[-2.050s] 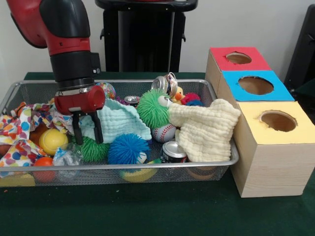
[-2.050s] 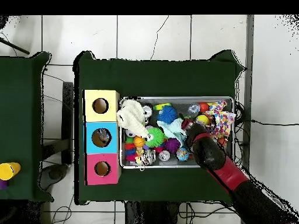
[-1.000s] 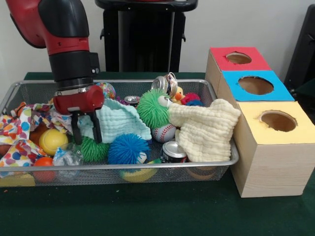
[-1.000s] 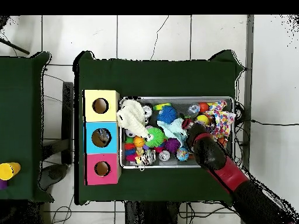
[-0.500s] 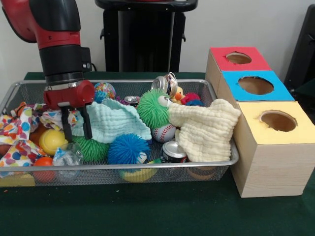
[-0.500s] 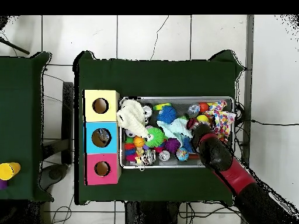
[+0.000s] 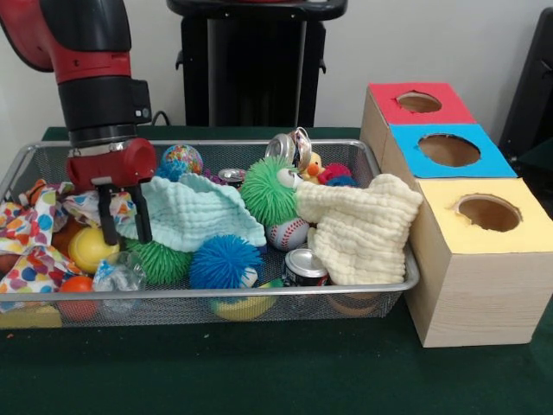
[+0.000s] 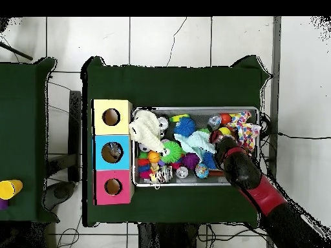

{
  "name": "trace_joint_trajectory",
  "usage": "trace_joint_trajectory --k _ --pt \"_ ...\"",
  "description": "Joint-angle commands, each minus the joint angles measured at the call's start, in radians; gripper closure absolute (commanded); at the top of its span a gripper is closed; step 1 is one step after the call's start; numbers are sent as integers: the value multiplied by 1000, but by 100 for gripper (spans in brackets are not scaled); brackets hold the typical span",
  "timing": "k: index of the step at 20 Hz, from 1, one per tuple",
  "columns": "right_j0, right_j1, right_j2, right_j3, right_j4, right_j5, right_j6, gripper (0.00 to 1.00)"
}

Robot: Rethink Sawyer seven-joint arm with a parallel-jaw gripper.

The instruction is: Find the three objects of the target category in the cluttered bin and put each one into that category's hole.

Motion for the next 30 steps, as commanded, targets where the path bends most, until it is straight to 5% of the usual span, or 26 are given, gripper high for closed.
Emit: trace_joint_trajectory --k 1,12,30 --pt "-10 27 16 -127 19 90 145 0" --pt "-48 142 51 -186 -2 63 142 0" --pt "-134 310 138 -271 -154 48 80 0"
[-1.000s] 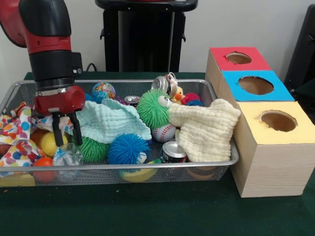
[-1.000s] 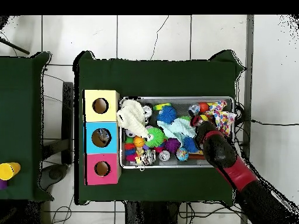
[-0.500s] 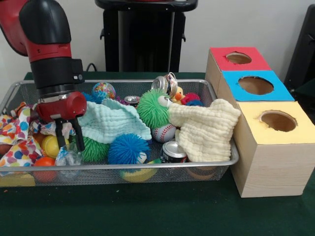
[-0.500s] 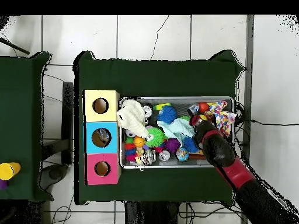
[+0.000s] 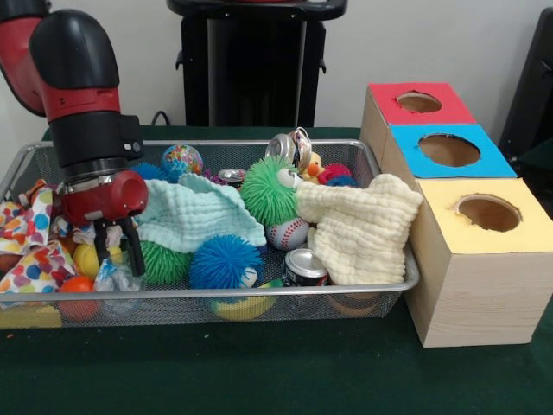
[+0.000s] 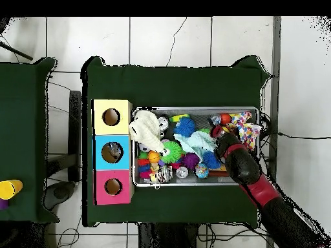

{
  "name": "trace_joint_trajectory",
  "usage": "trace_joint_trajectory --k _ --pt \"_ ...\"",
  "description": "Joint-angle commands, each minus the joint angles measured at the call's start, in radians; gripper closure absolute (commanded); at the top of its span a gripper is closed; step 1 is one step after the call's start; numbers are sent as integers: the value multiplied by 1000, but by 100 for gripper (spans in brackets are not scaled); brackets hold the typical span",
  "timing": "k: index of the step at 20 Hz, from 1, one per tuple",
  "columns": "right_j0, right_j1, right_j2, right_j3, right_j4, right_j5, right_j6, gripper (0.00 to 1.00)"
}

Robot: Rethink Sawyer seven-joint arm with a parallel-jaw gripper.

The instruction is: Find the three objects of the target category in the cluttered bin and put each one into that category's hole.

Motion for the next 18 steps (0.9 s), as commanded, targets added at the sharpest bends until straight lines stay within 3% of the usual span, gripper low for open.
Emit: trace_joint_trajectory --k 1,4,5,8,13,16,18 --pt "-25 117 25 -163 -60 45 82 0" --pt "-16 107 18 -167 -75 77 63 0" --pt "-19 108 21 -167 -79 79 75 100" --pt "-18 107 21 -175 -125 76 35 100" --pt "-41 130 30 -170 -149 21 91 100" --pt "-31 111 23 -166 -168 25 88 100" --pt "1 43 5 -135 -167 6 107 100"
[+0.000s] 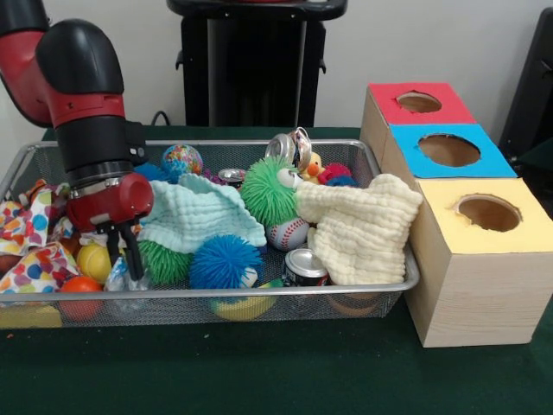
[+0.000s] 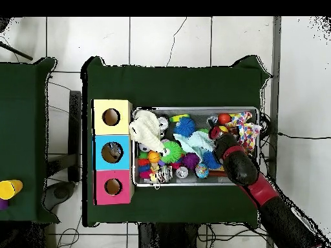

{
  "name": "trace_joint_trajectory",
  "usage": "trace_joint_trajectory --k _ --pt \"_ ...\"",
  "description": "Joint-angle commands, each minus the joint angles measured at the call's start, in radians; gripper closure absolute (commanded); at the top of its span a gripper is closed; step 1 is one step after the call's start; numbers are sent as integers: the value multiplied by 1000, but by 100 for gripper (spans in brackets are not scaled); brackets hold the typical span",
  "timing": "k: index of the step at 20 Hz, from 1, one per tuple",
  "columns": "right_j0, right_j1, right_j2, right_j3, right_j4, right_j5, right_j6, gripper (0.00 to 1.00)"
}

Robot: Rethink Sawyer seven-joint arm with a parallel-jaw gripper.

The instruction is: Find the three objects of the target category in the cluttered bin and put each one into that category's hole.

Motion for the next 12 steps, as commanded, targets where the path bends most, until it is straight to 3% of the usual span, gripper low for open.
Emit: trace_joint_trajectory --k 1,7,12 --pt "70 -64 -55 -92 -31 9 118 100" --pt "205 -311 -151 -2 58 50 185 100" --pt "280 -436 -209 35 103 92 205 100"
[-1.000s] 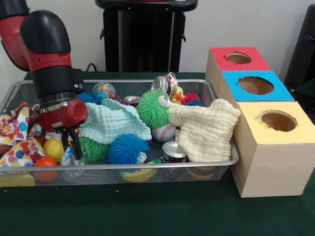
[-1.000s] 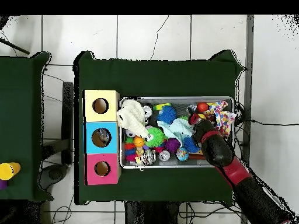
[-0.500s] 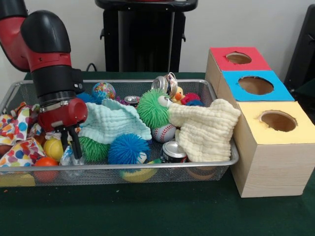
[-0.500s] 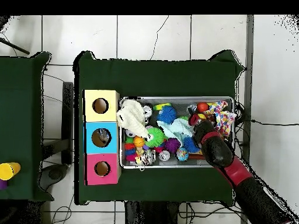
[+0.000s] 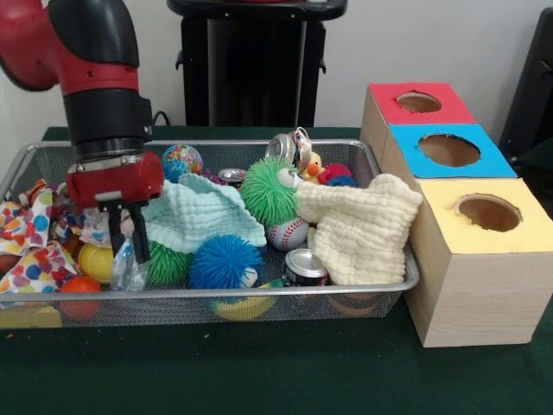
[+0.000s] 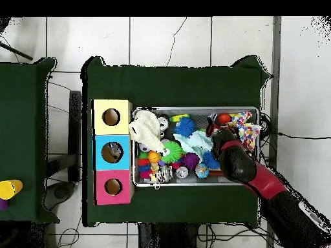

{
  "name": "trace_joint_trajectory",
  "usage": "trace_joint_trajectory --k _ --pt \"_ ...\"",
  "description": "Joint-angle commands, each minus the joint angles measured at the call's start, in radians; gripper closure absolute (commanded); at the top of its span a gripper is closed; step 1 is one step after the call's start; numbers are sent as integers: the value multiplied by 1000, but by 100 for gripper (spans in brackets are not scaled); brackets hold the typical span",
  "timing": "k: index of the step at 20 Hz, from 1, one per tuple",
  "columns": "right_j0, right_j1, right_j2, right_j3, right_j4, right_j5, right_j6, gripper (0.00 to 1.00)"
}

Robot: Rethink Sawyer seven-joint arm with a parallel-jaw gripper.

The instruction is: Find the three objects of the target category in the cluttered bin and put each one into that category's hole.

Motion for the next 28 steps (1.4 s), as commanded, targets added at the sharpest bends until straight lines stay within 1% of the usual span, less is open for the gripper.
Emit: trace_joint_trajectory --k 1,6,8,10,12,16,18,20,22,25,26,28 --pt "110 -232 -98 10 88 101 203 100" --pt "175 -323 -159 0 125 185 192 100" --pt "186 -343 -161 -11 140 218 184 100" --pt "202 -363 -171 -15 139 247 163 100" --pt "213 -380 -178 -14 142 260 154 100" --pt "228 -426 -183 -19 168 298 165 100" --pt "230 -447 -181 -1 179 283 184 100" --pt "214 -481 -156 19 172 283 169 100" --pt "186 -503 -116 42 171 266 168 100" --pt "163 -509 -73 54 176 230 186 100" --pt "126 -513 -12 70 183 223 191 100" --pt "140 -530 -27 51 206 268 185 100"
